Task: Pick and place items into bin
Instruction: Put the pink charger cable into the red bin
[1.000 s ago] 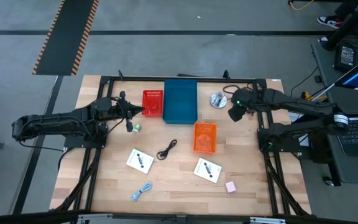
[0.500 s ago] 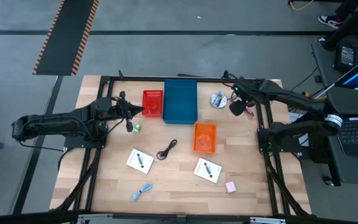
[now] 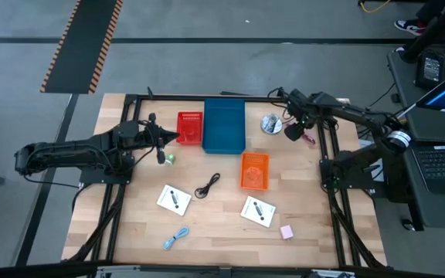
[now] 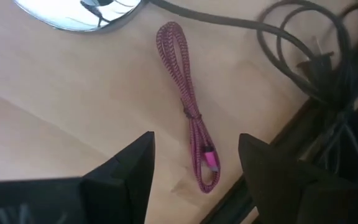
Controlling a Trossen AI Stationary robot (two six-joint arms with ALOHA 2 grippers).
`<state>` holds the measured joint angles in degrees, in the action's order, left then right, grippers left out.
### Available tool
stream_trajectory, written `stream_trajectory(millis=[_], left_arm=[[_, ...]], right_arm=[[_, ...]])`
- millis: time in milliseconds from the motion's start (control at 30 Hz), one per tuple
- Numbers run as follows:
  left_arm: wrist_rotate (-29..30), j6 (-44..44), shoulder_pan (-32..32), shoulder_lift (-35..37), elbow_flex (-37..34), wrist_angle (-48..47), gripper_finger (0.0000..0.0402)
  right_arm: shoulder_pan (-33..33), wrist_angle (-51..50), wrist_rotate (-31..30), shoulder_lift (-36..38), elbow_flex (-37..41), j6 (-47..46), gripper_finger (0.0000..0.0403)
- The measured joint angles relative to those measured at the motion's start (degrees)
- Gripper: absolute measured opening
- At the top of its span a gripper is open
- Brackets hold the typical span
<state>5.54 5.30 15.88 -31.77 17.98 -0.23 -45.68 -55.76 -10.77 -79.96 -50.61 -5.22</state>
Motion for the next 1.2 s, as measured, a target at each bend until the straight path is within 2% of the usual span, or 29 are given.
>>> stream_trajectory(millis=[100,300,600,1200], left_arm=[[0.0,0.0,-0.01,0.0,0.0,0.0,0.0004],[0.0,0.0,0.0,0.01,-0.01,0.0,0.0004],[0.0,0.0,0.0,0.0,-0.02,0.0,0.0004],[0.0,0.0,0.0,0.02,-0.02,0.0,0.0004]], right_arm=[[-1.07,0.94,2.47,-1.59,0.04,1.64,0.0211],[-1.48,5.45,2.93,-3.08,2.49,5.48,0.0211],[-3.18,7.57,1.41,-4.32,6.44,5.45,0.0211],[-4.41,9.34,2.1,-4.34,6.95,5.69,0.0211]])
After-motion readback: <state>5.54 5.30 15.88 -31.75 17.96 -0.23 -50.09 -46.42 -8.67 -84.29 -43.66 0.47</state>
